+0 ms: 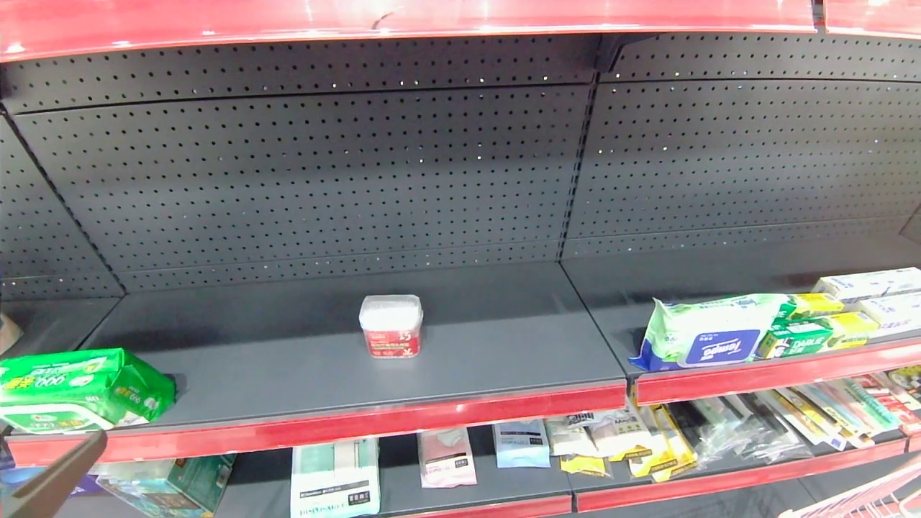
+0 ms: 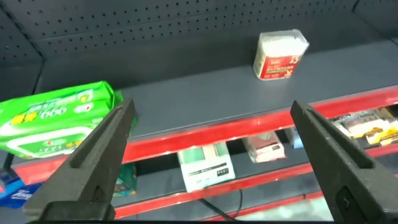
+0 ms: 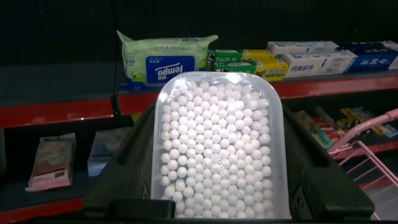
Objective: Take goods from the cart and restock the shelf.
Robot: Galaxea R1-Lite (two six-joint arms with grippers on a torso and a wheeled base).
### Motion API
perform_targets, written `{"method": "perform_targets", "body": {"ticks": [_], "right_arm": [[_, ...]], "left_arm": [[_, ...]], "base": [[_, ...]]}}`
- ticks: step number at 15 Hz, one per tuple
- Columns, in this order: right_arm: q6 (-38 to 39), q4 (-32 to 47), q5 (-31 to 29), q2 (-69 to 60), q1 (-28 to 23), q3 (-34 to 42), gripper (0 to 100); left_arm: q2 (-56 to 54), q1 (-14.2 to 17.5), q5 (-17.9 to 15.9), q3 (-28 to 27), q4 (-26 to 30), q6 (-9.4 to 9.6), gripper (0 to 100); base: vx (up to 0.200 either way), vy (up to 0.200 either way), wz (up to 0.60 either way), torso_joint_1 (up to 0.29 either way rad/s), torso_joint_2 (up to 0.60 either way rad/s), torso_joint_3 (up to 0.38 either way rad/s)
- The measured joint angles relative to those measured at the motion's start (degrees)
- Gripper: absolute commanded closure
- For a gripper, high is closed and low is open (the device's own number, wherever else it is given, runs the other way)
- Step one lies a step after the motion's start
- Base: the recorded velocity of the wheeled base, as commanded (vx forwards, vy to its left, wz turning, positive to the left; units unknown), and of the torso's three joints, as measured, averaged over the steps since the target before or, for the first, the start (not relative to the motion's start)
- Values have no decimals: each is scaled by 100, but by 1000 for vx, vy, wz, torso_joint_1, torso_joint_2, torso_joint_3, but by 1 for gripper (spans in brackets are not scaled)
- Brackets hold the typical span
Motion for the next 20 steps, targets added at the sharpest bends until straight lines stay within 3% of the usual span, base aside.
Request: {"method": "perform_targets", "body": {"ticks": [2, 6, 8, 11, 14, 15, 16, 20], "right_arm": [[0, -2, -1, 0, -1, 35, 100], [0, 5, 2, 0, 5, 94, 100], [2, 7, -1, 0, 2, 101, 100], [-22, 5, -11, 0, 0, 116, 100], [-34, 5, -112, 0, 2, 184, 100], [-39, 5, -123, 0, 5, 193, 100], [-48, 9, -137, 0, 5, 201, 100], [-157, 7, -180, 0, 0, 243, 100]], "left_arm": [[256, 0, -40, 11, -22, 2, 0], [890, -6, -747, -24, -27, 63, 0], [1303, -4, -1084, -68, -38, 330, 0], [1981, 21, -1203, -173, -154, 897, 0], [2792, 84, -1554, -397, -540, 1172, 0], [3070, 149, -1757, -455, -649, 1407, 0], [3398, 271, -2047, -534, -775, 1768, 0], [4678, 897, -3115, -1104, -1051, 3356, 0]], "base": [[0, 0, 0, 0, 0, 0], [0, 0, 0, 0, 0, 0], [0, 0, 0, 0, 0, 0], [0, 0, 0, 0, 0, 0], [0, 0, 0, 0, 0, 0], [0, 0, 0, 0, 0, 0], [0, 0, 0, 0, 0, 0], [0, 0, 0, 0, 0, 0]]}}
